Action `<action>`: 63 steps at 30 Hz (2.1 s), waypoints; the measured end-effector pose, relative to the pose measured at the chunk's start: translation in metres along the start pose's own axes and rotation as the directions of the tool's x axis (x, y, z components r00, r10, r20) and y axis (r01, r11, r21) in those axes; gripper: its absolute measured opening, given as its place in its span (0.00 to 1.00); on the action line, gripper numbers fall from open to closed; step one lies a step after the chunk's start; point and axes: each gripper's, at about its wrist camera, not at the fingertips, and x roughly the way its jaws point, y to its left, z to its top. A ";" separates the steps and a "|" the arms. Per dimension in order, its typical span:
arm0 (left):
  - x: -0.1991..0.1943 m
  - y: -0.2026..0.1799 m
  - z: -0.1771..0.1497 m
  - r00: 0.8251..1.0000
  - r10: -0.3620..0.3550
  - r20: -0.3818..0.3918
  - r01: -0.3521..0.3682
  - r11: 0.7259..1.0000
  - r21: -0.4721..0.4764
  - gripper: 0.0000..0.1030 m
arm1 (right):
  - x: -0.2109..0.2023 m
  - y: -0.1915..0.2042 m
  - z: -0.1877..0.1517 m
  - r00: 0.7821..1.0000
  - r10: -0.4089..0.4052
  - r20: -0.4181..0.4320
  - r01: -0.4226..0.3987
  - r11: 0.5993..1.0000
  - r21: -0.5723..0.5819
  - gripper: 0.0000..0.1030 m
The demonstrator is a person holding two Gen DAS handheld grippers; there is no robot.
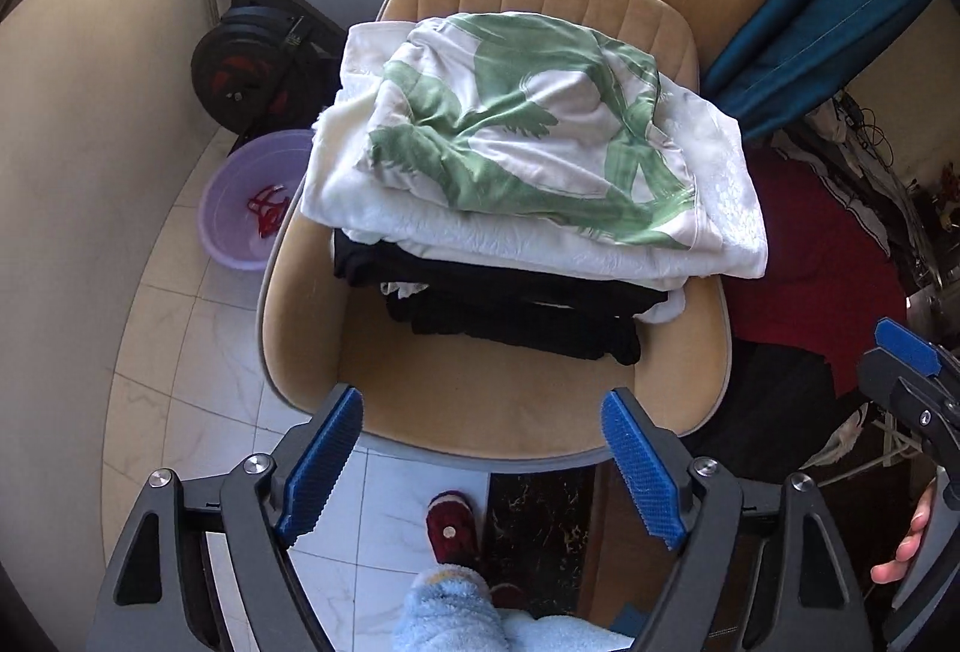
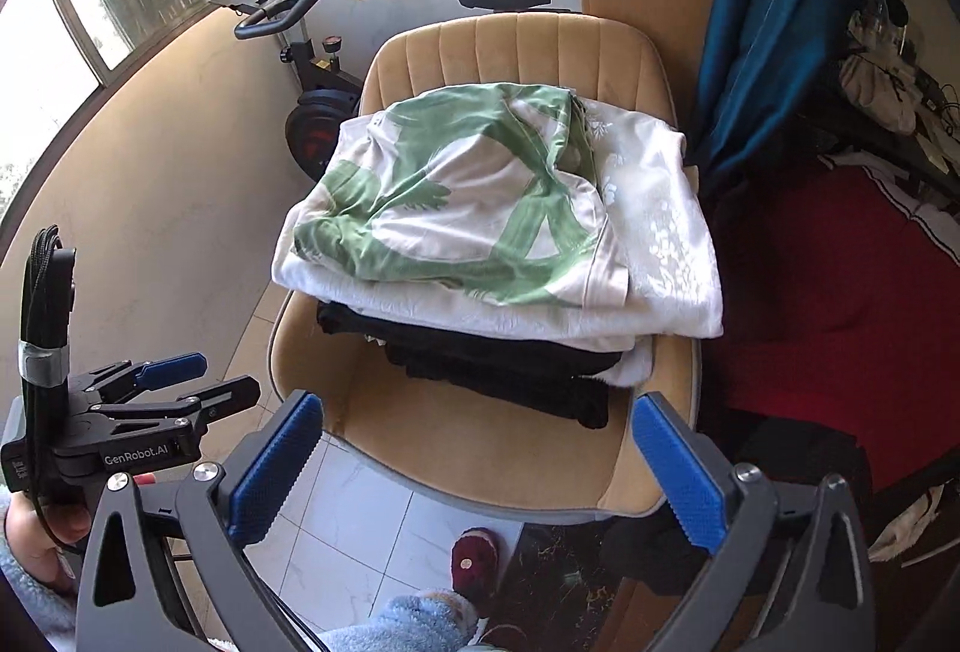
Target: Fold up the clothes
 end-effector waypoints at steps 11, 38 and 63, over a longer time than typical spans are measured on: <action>-0.049 -0.004 -0.069 0.999 -0.032 -0.013 0.032 0.999 -0.022 0.81 | -0.056 0.008 -0.074 0.998 0.045 0.051 -0.048 0.997 0.056 1.00; -0.090 0.043 -0.081 0.995 -0.008 0.095 -0.006 0.989 0.149 0.90 | -0.067 0.088 -0.105 0.993 -0.012 0.115 -0.012 0.979 0.206 1.00; -0.122 0.034 -0.090 0.982 0.053 0.184 -0.066 0.995 0.069 1.00 | -0.108 0.090 -0.117 0.970 -0.043 0.240 0.018 0.994 0.104 1.00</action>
